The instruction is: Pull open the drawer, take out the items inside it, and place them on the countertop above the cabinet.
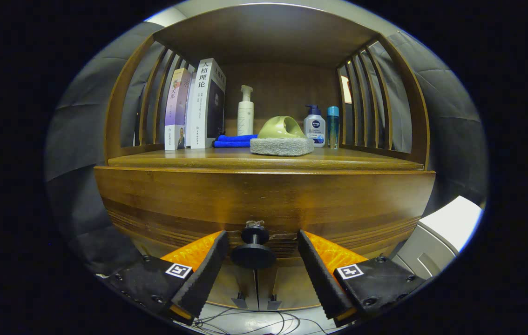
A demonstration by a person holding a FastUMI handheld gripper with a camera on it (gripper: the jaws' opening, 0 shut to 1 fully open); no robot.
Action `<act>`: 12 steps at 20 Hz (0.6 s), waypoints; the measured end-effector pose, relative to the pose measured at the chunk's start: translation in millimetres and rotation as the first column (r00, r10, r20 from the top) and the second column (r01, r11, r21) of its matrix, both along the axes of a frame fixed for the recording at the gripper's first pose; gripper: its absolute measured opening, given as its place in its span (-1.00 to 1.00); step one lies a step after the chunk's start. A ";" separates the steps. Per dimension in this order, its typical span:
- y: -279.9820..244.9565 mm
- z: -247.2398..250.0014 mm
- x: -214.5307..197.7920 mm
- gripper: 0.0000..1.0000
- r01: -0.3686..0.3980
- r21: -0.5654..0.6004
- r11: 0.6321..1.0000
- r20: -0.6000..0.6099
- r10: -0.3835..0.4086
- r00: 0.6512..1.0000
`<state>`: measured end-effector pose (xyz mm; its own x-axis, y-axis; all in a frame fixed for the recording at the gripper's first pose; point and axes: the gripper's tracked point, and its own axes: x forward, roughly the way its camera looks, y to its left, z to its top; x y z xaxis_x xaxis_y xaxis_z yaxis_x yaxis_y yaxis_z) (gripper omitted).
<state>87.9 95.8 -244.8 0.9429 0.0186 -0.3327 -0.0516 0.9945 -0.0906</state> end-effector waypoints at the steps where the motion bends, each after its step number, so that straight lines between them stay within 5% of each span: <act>1: 0.4 -0.4 3.3 0.94 0.001 0.001 1.000 0.001 -0.001 1.000; 12: 5.4 1.1 10.4 0.94 -0.005 -0.005 1.000 0.021 0.005 1.000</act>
<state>98.3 101.3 -243.7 0.9496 0.0212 -0.3128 -0.0542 0.9938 -0.0971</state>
